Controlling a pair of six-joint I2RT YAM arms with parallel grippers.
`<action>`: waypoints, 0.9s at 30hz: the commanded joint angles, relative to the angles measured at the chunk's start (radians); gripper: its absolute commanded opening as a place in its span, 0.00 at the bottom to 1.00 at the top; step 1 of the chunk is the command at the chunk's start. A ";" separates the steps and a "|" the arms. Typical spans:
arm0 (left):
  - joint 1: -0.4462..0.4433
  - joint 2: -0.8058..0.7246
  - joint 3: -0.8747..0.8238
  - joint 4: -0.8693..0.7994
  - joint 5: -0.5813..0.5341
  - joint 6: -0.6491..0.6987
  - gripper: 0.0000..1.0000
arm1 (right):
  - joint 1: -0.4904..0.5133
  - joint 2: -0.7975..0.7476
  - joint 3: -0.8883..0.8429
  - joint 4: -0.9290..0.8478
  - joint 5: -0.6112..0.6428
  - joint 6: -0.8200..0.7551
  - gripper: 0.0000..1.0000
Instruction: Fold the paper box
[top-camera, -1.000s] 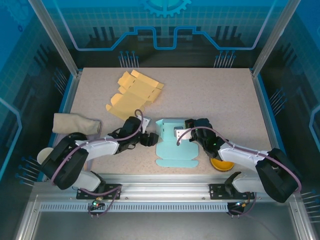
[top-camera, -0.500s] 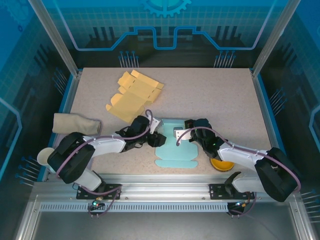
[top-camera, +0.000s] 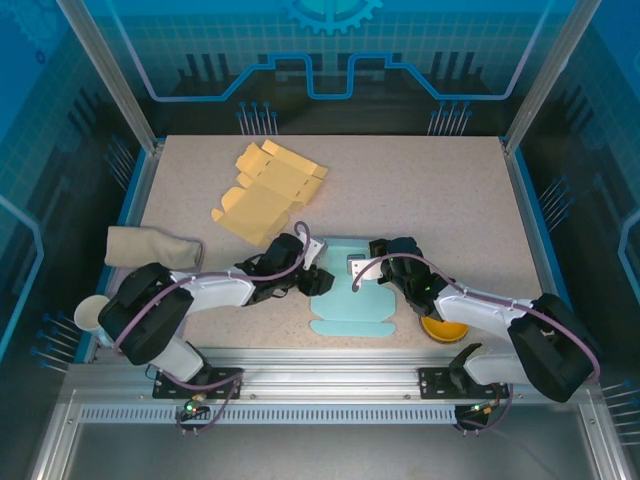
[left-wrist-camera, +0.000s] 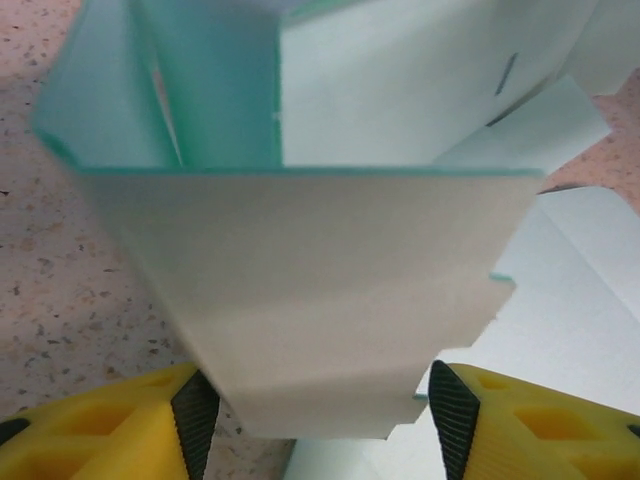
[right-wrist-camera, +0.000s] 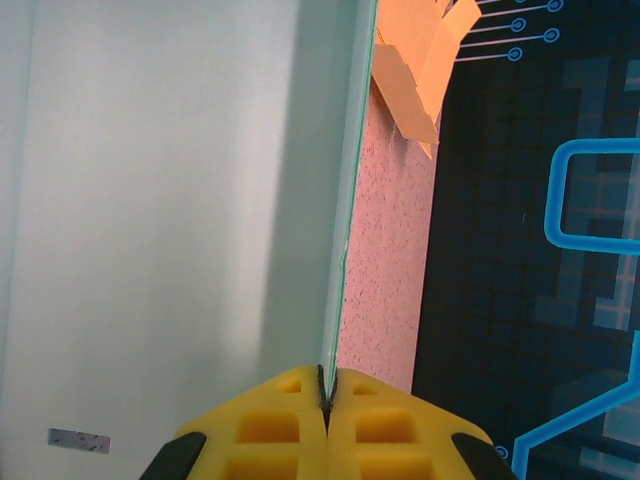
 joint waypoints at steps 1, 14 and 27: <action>-0.009 0.038 0.055 -0.034 -0.066 0.010 0.65 | 0.014 0.013 -0.003 -0.043 0.007 -0.037 0.00; -0.023 -0.113 -0.006 -0.028 -0.011 0.027 0.74 | 0.012 0.044 -0.036 0.190 0.078 -0.112 0.00; 0.194 -0.236 -0.055 -0.048 -0.114 -0.039 0.68 | -0.023 0.126 -0.002 0.371 -0.001 -0.122 0.00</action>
